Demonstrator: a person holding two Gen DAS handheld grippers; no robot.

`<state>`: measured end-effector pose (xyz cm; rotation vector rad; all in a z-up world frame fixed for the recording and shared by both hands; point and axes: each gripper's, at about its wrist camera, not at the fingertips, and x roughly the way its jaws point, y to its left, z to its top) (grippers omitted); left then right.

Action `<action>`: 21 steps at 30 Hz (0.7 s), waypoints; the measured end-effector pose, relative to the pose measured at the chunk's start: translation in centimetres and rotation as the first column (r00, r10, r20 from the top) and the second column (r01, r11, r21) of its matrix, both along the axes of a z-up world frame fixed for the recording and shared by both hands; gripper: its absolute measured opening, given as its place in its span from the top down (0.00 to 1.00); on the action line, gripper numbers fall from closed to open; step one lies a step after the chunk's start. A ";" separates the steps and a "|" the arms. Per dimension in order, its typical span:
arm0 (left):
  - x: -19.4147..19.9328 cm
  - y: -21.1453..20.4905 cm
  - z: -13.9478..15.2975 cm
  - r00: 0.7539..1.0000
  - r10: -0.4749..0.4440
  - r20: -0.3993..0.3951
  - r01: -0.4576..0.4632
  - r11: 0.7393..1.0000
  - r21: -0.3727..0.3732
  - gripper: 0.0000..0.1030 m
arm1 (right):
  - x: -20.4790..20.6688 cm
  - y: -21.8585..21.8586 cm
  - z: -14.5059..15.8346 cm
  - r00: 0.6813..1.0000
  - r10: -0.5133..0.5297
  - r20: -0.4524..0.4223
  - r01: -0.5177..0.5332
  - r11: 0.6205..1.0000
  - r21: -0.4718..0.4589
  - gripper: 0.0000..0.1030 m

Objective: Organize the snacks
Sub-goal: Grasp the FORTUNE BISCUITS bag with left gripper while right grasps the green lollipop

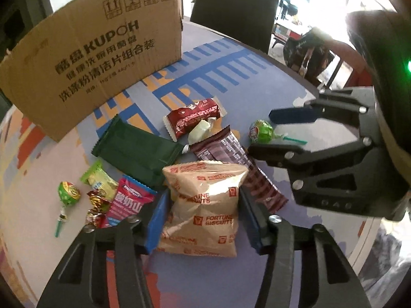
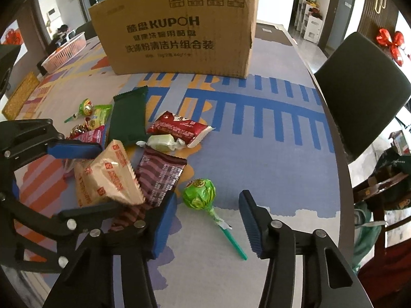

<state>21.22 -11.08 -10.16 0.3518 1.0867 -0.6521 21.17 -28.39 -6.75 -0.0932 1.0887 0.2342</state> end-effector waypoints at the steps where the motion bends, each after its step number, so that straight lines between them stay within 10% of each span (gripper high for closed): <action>1: 0.1 0.0 0.0 1.000 0.007 -0.004 -0.007 1.000 -0.007 0.51 | 0.0 0.0 -0.1 1.000 0.001 0.000 -0.001 1.000 0.001 0.55; 21: -0.3 1.7 1.4 0.980 0.198 -0.001 -0.197 0.973 -0.119 0.59 | -0.7 0.9 0.3 1.000 0.019 0.024 -0.019 0.999 -0.034 0.74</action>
